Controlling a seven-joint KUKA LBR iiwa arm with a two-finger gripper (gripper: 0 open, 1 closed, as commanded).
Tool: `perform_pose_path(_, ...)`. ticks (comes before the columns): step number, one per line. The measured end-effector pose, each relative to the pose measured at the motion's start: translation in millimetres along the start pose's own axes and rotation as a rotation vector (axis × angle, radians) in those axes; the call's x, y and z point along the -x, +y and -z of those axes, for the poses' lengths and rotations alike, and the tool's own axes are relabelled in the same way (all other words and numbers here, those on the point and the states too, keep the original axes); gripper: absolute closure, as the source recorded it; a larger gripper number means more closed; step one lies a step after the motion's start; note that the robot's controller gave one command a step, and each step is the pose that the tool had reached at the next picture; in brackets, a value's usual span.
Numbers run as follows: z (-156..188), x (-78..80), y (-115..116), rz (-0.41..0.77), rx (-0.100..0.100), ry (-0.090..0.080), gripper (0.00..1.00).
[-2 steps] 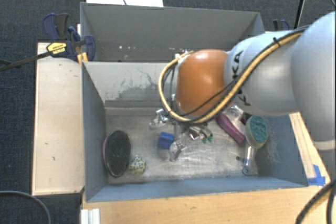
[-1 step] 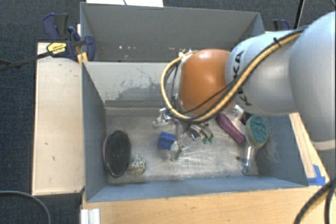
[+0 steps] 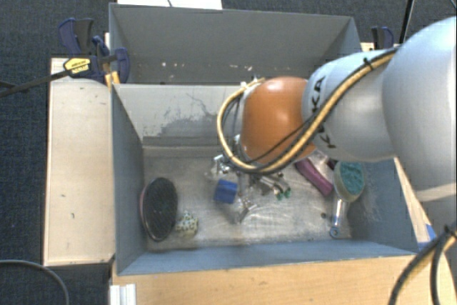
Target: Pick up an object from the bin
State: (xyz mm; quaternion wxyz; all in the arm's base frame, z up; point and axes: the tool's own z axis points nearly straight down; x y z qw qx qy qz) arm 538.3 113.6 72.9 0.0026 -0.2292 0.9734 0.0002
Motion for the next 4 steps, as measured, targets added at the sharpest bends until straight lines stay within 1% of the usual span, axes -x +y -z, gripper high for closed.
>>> perform_pose_path(1,1,1.3,0,-0.006,0.001,-0.001,0.0)
perform_pose_path(2,3,3.7,0,-0.009,0.001,-0.007,1.0)
perform_pose_path(3,94,6.8,0,-0.019,-0.002,-0.005,1.0)
perform_pose_path(4,124,8.4,-1,-0.028,-0.001,-0.002,1.0)
